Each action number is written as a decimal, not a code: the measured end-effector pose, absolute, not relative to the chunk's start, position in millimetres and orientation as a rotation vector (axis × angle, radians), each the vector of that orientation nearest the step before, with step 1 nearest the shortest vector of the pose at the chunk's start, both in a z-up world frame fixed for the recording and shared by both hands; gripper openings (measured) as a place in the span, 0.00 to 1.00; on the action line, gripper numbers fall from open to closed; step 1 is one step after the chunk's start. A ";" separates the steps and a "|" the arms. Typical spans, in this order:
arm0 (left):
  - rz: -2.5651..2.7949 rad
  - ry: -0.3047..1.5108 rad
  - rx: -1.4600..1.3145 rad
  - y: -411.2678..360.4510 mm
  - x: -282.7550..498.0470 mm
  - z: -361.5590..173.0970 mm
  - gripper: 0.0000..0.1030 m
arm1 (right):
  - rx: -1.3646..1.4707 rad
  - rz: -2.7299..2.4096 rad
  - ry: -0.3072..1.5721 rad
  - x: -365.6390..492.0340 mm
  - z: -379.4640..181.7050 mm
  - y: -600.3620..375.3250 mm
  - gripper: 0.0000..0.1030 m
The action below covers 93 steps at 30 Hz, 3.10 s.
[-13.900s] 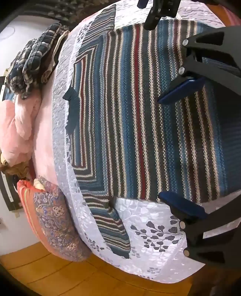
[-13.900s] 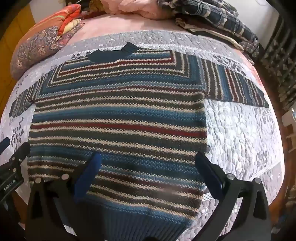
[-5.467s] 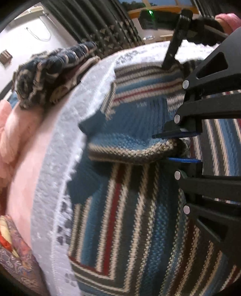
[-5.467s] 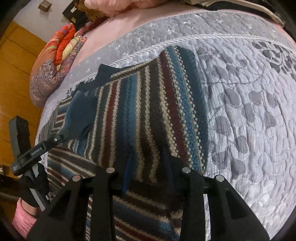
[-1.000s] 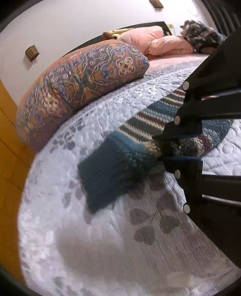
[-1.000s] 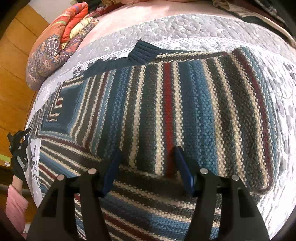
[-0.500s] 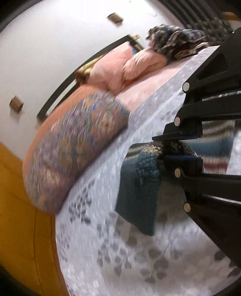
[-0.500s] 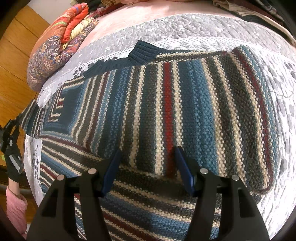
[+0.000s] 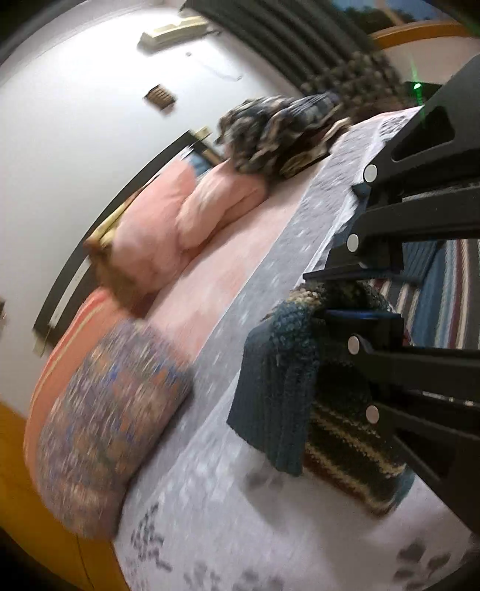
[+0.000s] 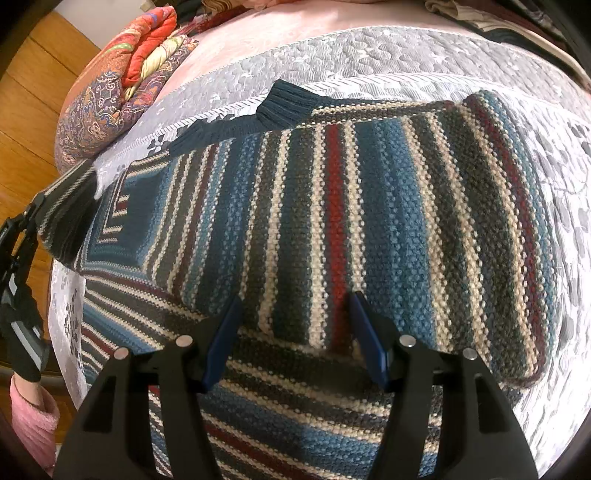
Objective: Fold small clothes
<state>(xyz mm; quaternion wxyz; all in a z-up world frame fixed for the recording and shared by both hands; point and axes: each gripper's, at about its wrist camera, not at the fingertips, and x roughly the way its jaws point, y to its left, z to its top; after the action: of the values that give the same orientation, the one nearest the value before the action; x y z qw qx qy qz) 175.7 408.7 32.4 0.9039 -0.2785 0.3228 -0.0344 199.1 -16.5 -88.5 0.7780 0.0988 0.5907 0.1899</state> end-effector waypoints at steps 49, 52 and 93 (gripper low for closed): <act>0.031 1.022 -0.582 448.9 169.9 -61.9 0.33 | 0.278 0.600 1.327 216.8 -37.1 88.3 0.59; 0.013 0.999 -0.591 449.5 167.4 -65.0 0.32 | 0.287 0.633 1.342 221.8 -40.7 118.2 0.59; -0.092 0.958 -0.494 398.1 170.8 -54.7 0.33 | 0.207 0.512 1.385 248.3 -78.3 95.3 0.21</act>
<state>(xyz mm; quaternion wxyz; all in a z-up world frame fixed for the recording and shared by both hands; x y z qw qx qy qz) 170.8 398.1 -54.7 0.8573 -0.2352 0.4558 -0.0438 248.3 95.3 -78.3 0.7346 0.0941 0.6303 0.2329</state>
